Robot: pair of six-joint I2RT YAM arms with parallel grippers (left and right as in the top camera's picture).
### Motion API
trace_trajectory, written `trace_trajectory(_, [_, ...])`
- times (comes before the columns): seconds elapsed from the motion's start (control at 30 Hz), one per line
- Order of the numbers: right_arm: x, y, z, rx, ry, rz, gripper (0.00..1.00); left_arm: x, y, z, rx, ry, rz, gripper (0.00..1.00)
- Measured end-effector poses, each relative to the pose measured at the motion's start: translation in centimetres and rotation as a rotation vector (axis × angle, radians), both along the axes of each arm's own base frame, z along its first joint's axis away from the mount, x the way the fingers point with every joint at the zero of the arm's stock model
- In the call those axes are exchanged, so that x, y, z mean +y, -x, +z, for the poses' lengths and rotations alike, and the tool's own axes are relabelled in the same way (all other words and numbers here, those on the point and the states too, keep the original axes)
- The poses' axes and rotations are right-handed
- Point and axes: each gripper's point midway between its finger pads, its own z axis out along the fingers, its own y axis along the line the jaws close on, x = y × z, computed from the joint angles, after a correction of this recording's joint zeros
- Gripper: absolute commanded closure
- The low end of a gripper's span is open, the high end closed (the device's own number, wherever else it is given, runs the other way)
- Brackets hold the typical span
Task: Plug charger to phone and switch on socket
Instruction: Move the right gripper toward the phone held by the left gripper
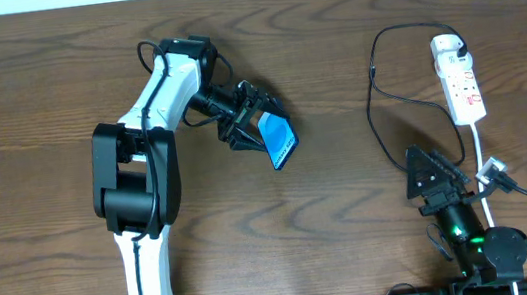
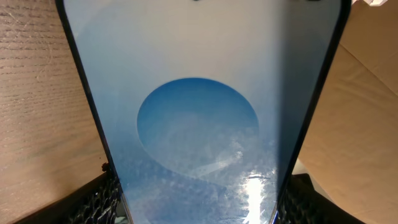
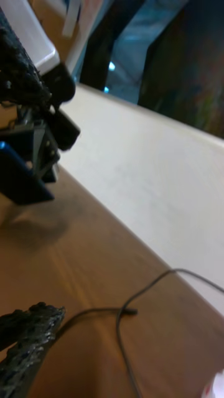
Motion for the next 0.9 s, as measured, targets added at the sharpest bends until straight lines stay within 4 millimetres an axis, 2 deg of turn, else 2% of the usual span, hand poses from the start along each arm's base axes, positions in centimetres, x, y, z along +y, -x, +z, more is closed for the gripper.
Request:
trace_trajectory(0.1, [-0.3, 0.1, -0.8, 0.067, 0.060, -0.015, 0.01, 0.0, 0.0, 0.0, 0.000, 0.000, 0.000, 0.36])
trace_trajectory(0.17, [-0.5, 0.2, -0.3, 0.117, 0.111, -0.026, 0.01, 0.0, 0.0, 0.0, 0.000, 0.000, 0.000, 0.36])
trace_trajectory(0.33, [-1.1, 0.1, 4.3, 0.188, 0.235, -0.044, 0.01, 0.0, 0.0, 0.0, 0.001, 0.000, 0.000, 0.36])
trace_trajectory(0.4, [-1.3, -0.5, 6.5, 0.235, 0.266, -0.038, 0.01, 0.0, 0.0, -0.1, 0.001, -0.001, 0.000, 0.36])
trace_trajectory(0.47, [-1.2, -0.9, 7.3, 0.284, 0.278, -0.024, 0.01, 0.0, 0.1, -0.1, 0.002, -0.001, 0.000, 0.36])
trace_trajectory(0.57, [-0.2, -1.7, 9.4, 0.344, 0.291, 0.032, 0.01, 0.0, 0.1, -0.1, 0.003, -0.001, 0.000, 0.36])
trace_trajectory(0.67, [1.3, -2.0, 10.6, 0.407, 0.303, 0.101, 0.01, 0.0, 0.1, -0.1, 0.003, -0.001, 0.000, 0.36])
trace_trajectory(0.77, [2.8, -1.6, 11.0, 0.481, 0.302, 0.153, 0.01, 0.0, 0.1, -0.1, 0.004, -0.001, 0.000, 0.36])
trace_trajectory(0.9, [5.3, -1.1, 10.4, 0.556, 0.293, 0.217, 0.01, 0.0, 0.1, -0.1, 0.003, -0.001, 0.000, 0.36])
